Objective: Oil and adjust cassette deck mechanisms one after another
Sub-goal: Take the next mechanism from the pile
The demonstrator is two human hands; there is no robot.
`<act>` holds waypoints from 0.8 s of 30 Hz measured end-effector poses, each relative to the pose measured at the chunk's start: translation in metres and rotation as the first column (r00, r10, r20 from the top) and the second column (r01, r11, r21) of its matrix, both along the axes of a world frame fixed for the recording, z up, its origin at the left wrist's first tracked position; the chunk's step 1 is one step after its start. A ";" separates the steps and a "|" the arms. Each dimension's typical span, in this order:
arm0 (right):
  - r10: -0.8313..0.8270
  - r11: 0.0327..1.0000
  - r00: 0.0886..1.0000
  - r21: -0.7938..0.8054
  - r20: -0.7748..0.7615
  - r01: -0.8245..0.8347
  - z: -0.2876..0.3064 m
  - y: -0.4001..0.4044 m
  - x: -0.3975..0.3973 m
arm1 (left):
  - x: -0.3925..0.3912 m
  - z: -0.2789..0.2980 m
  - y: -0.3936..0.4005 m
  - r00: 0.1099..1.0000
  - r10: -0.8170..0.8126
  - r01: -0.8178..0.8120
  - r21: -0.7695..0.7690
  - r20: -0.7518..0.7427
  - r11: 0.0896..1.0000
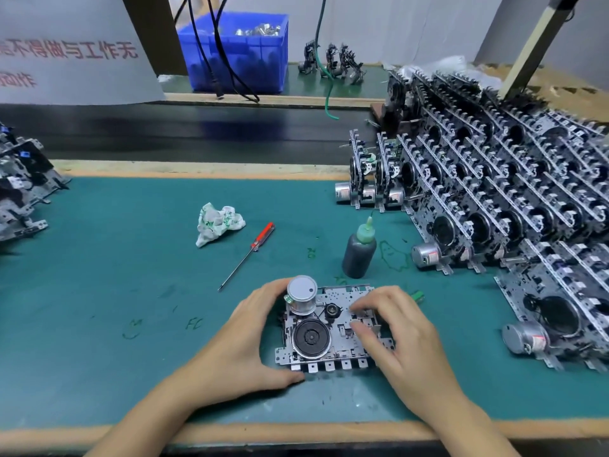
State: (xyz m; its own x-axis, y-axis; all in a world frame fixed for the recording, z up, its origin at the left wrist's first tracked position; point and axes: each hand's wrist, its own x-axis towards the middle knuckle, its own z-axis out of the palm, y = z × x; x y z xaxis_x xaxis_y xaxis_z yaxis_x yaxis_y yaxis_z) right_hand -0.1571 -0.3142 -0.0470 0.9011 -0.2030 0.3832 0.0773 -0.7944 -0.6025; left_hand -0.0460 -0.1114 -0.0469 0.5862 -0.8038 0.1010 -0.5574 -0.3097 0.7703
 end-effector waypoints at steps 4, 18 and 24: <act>0.002 1.000 1.000 0.005 -0.008 -0.002 0.000 0.000 0.000 | -0.001 0.001 -0.004 0.999 -0.020 0.018 0.046 0.031 0.999; -0.005 1.000 1.000 -0.010 0.002 0.006 0.000 -0.001 0.000 | -0.003 0.002 -0.009 0.988 0.052 -0.060 0.045 0.147 0.997; -0.003 0.999 1.000 0.036 0.019 0.003 -0.001 -0.001 0.000 | -0.004 0.002 -0.009 0.992 0.049 -0.055 0.047 0.117 0.997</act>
State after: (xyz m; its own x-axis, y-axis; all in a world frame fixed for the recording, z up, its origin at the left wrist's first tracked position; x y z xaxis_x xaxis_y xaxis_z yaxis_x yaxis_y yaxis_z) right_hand -0.1574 -0.3157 -0.0479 0.8929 -0.2198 0.3930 0.0869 -0.7722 -0.6294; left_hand -0.0502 -0.1202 -0.0445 0.6139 -0.7784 0.1311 -0.6240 -0.3768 0.6846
